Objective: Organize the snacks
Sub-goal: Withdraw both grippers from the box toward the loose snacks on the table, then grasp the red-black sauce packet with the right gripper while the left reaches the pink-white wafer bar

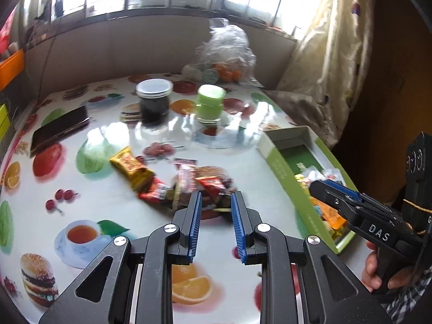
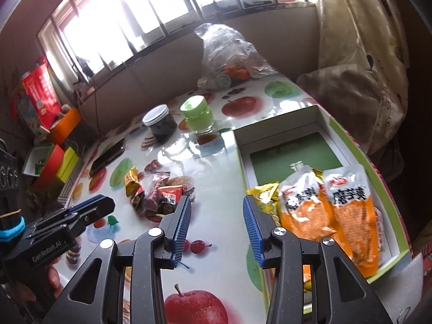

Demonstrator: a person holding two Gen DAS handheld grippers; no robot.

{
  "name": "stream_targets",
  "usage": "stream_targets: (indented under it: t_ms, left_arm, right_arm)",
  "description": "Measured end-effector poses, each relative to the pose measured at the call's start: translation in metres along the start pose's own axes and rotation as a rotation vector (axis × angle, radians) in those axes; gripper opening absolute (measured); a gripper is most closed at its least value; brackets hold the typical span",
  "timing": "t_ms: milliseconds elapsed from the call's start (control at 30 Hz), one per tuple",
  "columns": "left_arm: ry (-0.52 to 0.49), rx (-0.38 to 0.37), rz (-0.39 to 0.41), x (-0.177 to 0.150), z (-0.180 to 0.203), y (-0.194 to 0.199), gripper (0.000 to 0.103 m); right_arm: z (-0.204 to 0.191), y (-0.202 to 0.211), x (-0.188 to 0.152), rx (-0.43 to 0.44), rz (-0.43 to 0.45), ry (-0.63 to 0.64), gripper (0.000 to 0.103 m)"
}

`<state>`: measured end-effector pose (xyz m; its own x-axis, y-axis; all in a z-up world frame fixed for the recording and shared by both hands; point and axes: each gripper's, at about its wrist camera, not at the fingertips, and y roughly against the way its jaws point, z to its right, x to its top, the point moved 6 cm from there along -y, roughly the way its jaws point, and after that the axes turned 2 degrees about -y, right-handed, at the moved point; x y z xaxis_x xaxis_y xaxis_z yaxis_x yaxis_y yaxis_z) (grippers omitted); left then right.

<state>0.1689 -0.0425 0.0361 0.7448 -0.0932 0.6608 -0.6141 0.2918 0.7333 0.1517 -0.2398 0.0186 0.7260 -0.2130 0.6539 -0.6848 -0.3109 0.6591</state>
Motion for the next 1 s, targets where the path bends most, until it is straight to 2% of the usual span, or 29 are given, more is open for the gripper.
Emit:
stream_targets:
  t_ms: [300, 467, 1000]
  left_arm:
    - [0.114, 0.045, -0.019, -0.010, -0.052, -0.010, 0.024]
    - [0.146, 0.056, -0.028, -0.013, -0.067, -0.015, 0.024]
    - [0.180, 0.008, -0.081, -0.014, -0.080, -0.042, 0.024]
  right_arm:
    - [-0.020, -0.034, -0.005, 0.015, -0.062, 0.045, 0.042]
    - [-0.029, -0.049, -0.006, 0.018, -0.085, 0.067, 0.042]
    - [-0.061, -0.106, -0.012, -0.035, -0.177, 0.222, 0.045]
